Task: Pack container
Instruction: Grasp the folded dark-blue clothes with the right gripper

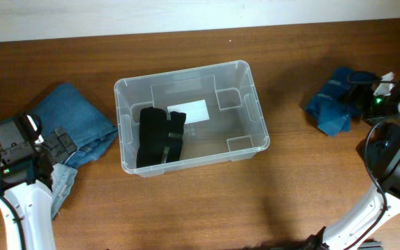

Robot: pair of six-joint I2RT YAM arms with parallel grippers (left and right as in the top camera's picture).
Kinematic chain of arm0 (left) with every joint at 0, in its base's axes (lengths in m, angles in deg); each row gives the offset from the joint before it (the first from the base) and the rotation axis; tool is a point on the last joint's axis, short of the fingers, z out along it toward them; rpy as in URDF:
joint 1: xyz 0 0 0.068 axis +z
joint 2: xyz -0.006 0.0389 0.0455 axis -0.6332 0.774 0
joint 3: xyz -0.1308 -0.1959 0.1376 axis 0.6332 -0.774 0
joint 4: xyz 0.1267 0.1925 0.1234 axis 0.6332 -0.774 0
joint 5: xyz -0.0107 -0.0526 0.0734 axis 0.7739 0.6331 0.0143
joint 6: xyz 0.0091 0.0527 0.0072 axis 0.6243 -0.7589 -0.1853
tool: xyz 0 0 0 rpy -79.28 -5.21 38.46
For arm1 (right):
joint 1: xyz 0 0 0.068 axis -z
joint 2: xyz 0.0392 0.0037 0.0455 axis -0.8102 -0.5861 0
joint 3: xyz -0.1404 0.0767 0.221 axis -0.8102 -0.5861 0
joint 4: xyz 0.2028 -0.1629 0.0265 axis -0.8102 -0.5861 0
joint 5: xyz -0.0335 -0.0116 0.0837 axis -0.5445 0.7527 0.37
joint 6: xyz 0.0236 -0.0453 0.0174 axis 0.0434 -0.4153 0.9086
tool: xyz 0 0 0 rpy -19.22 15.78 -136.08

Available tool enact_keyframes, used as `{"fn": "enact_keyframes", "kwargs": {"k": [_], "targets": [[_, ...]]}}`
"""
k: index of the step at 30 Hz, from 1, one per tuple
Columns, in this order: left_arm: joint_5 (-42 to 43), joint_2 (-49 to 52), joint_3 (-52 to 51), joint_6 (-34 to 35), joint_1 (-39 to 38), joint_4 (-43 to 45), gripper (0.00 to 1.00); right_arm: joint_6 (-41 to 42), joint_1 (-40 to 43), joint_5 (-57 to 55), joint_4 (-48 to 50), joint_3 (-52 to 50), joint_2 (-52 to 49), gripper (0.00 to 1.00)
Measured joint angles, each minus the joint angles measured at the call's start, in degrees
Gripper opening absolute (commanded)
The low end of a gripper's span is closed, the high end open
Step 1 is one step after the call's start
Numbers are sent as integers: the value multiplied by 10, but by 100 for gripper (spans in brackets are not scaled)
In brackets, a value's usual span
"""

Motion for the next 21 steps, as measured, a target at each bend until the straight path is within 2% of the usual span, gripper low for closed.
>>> {"fn": "enact_keyframes", "kwargs": {"k": [1,4,6,11,15,17,21], "targets": [[0,0,0,0,0,0,99,-3,-1,20,8,0,-11,80],[0,0,0,0,0,0,99,-16,-9,59,21,2,-19,22],[0,0,0,0,0,0,100,-20,-14,77,22,4,-21,4],[0,0,0,0,0,0,100,-29,-23,111,-7,12,-16,4],[0,0,0,0,0,0,99,-45,-33,111,-80,16,23,4],[0,0,0,0,0,0,99,-50,-42,108,-100,21,66,4],[0,0,0,0,0,0,99,-62,-86,103,-122,43,222,4]]}}
